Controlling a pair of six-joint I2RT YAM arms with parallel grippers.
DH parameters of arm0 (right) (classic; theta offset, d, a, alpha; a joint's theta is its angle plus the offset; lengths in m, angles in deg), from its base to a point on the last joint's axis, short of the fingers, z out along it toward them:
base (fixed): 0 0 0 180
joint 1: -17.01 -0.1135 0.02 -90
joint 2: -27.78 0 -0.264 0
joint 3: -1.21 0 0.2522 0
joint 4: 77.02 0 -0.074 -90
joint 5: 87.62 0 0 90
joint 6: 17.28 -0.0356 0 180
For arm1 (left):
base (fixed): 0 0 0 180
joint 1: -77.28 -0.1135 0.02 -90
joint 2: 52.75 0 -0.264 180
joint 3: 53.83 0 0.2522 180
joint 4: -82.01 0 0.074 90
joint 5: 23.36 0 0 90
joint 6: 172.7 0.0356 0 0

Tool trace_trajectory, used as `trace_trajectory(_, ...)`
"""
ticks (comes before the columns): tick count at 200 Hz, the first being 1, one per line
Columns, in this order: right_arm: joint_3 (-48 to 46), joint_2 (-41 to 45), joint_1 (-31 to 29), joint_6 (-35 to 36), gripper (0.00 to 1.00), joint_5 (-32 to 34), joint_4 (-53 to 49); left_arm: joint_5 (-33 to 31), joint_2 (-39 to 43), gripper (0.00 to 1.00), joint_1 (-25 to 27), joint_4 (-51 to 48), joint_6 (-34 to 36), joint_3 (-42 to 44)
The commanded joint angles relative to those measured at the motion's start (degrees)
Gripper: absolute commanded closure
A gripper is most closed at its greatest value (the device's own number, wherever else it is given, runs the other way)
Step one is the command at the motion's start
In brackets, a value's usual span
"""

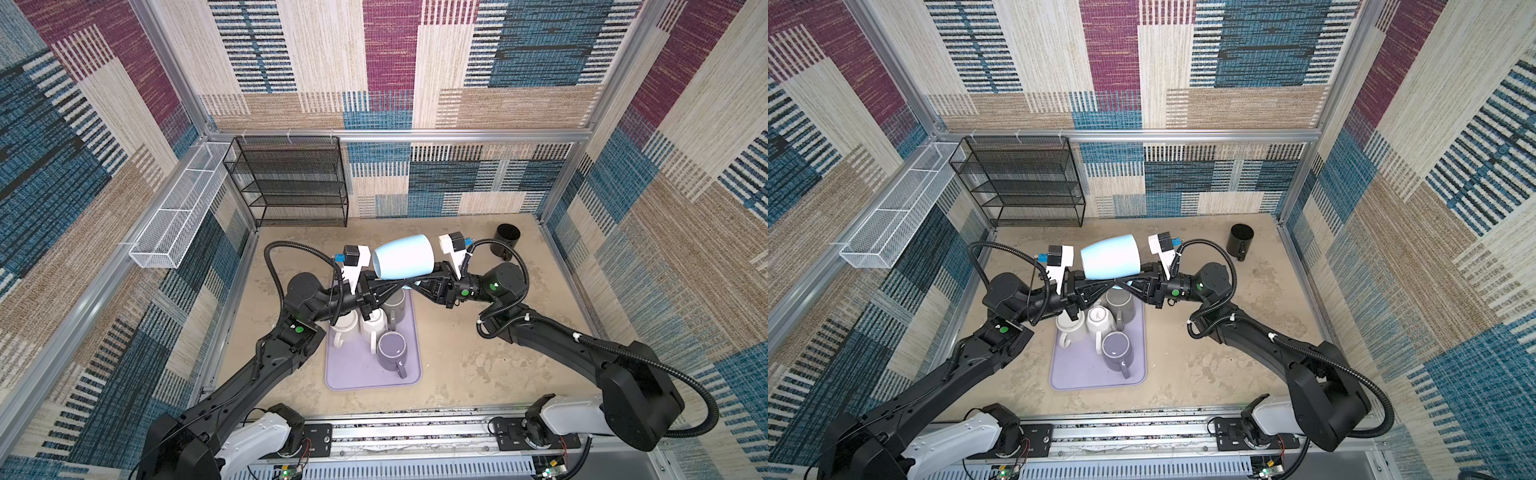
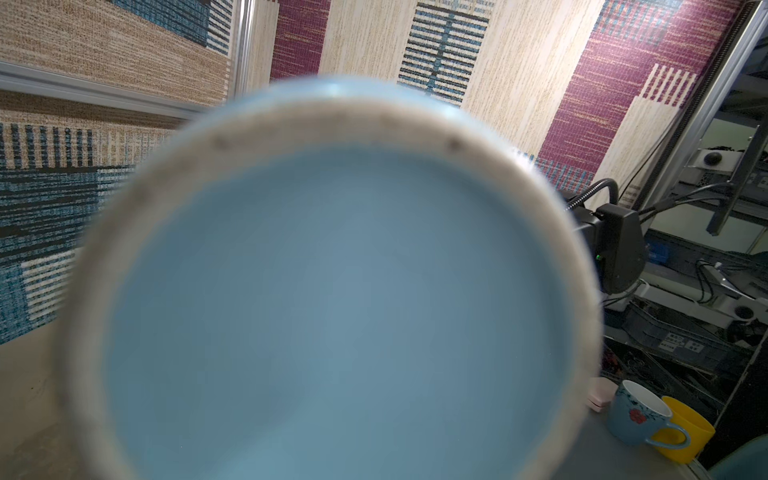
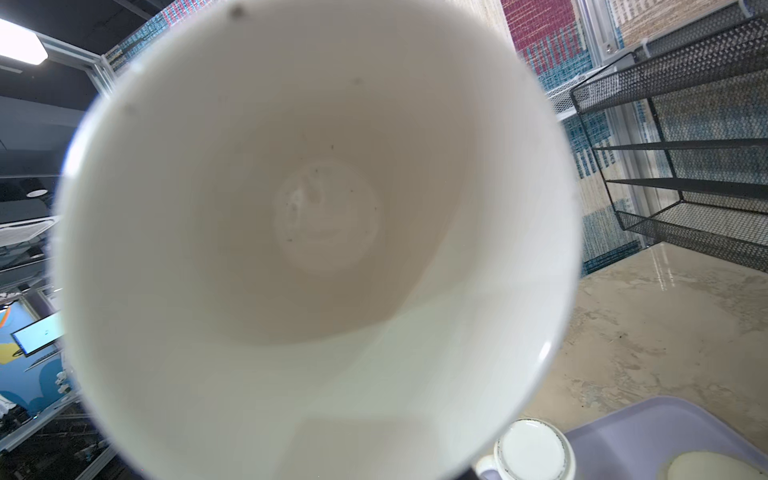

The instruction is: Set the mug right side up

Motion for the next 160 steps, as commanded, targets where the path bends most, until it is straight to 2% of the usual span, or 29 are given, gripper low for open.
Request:
trace_trajectory(1, -0.19, 0.98, -0.10, -1.44, 0.75, -0.35, 2.87, 5.04, -0.19, 1.00, -0.14, 5.77, 0.21, 0.70)
trace_trajectory(80, -0.71, 3.14, -0.23, -2.40, 0.81, -0.20, 2.53, 10.14, -2.23, 1.00, -0.59, 8.80, -1.09, 1.47)
trace_trajectory(117, -1.11, 3.40, -0.45, -4.13, 0.91, 0.26, 3.76, 10.51, -2.55, 1.00, -0.60, 8.01, 0.04, 1.79)
trace_trajectory(137, -1.12, 3.49, -0.58, -4.88, 1.00, 0.60, 4.23, 10.34, -2.68, 1.00, -0.61, 7.04, 0.85, 1.90)
trace_trajectory(160, -1.09, 3.83, -0.68, -4.97, 1.00, 1.37, 3.56, 9.62, -2.40, 1.00, -0.58, 6.43, 1.40, 2.05)
